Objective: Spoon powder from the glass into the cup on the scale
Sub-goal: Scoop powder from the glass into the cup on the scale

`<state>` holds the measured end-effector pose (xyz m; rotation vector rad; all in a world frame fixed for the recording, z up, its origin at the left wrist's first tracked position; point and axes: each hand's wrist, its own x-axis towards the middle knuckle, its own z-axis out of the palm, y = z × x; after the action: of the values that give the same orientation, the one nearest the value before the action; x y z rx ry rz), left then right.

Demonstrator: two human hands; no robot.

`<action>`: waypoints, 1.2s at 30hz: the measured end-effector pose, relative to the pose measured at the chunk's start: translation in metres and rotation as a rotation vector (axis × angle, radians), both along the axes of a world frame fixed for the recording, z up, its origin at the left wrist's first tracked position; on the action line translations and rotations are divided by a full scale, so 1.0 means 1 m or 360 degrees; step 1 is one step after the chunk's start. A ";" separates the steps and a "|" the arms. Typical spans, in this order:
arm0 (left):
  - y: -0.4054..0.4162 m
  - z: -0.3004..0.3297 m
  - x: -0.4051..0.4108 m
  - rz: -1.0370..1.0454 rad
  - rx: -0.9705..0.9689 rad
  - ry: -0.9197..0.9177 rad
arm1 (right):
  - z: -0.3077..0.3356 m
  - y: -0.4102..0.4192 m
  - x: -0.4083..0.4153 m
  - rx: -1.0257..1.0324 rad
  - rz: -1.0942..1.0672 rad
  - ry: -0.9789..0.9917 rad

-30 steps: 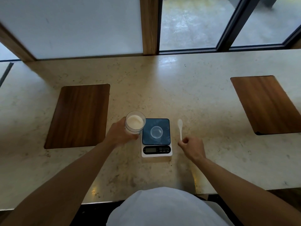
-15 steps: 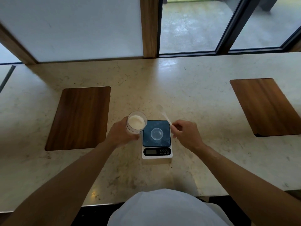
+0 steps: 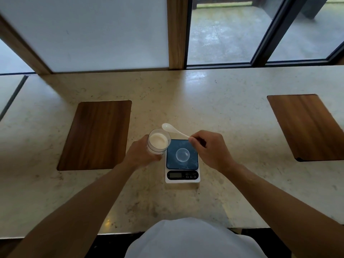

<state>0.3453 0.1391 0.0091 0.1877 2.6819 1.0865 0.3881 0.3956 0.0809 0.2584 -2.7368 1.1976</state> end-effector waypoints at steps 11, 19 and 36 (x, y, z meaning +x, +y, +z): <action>0.002 0.002 -0.002 -0.0063 -0.0154 0.0066 | 0.001 -0.015 -0.005 0.0268 0.0334 0.0048; 0.002 0.005 0.001 -0.0080 -0.0175 0.0134 | 0.005 -0.027 -0.015 0.0433 0.0370 0.0021; 0.003 0.004 0.005 -0.0154 -0.0152 0.0115 | -0.011 -0.035 -0.020 0.0206 0.0125 -0.0536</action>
<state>0.3498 0.1416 0.0133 0.3413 2.7492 0.9382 0.3685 0.3605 0.0703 0.1954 -3.1276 1.1792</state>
